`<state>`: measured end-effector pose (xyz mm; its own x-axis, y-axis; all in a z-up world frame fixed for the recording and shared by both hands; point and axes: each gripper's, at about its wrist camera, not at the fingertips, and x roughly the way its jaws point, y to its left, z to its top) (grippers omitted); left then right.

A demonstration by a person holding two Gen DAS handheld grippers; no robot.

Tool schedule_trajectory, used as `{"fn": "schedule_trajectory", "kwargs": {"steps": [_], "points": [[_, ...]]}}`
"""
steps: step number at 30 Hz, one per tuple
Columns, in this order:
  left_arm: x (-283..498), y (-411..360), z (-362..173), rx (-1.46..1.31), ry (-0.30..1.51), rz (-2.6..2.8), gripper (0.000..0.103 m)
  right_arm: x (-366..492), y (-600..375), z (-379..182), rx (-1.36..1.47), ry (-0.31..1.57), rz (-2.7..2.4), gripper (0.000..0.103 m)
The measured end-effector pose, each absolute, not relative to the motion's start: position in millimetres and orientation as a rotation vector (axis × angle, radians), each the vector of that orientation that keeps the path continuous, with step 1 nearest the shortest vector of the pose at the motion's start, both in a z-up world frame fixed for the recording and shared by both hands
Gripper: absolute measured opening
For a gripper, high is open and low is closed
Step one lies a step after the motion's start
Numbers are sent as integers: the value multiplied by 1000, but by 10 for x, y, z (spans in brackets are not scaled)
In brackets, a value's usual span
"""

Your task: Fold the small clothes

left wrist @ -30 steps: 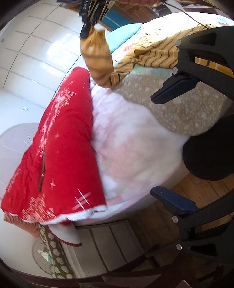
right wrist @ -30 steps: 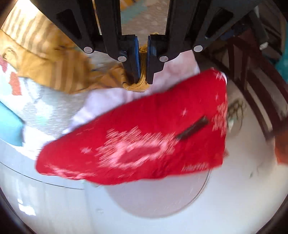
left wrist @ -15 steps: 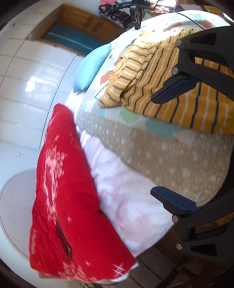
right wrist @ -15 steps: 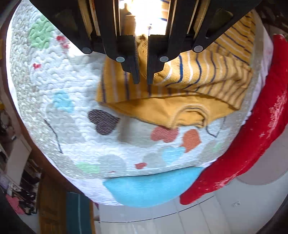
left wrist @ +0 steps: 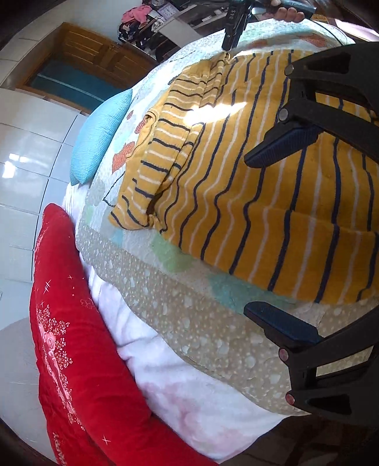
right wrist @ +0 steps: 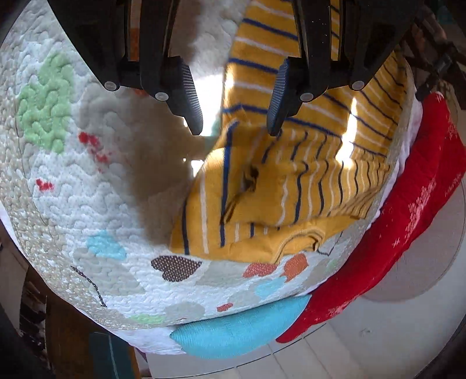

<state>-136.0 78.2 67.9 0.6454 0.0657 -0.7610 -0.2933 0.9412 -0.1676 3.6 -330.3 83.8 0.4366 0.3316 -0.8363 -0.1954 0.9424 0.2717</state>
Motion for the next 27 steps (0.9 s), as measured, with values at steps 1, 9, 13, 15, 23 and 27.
{"fn": "schedule_trajectory", "kwargs": {"steps": [1,9,13,15,23,27], "points": [[-1367,800,676,-275,845,215,92,-64,-3390,837,83,1076,304,50],[-1463,1098,492,-347,915,197,92,-914,-4392,1089,-111,991,-109,51],[-1465,1008,280,-355,954,114,92,-1364,-4188,816,290,1034,304,53],[-1481,910,259,-304,943,110,91,-1473,-3878,571,361,1069,433,53],[-1725,869,258,-371,935,13,38,-1622,-3284,228,583,1041,629,55],[-1885,959,193,-479,922,-44,38,-1779,-3049,83,634,1098,750,55]]}}
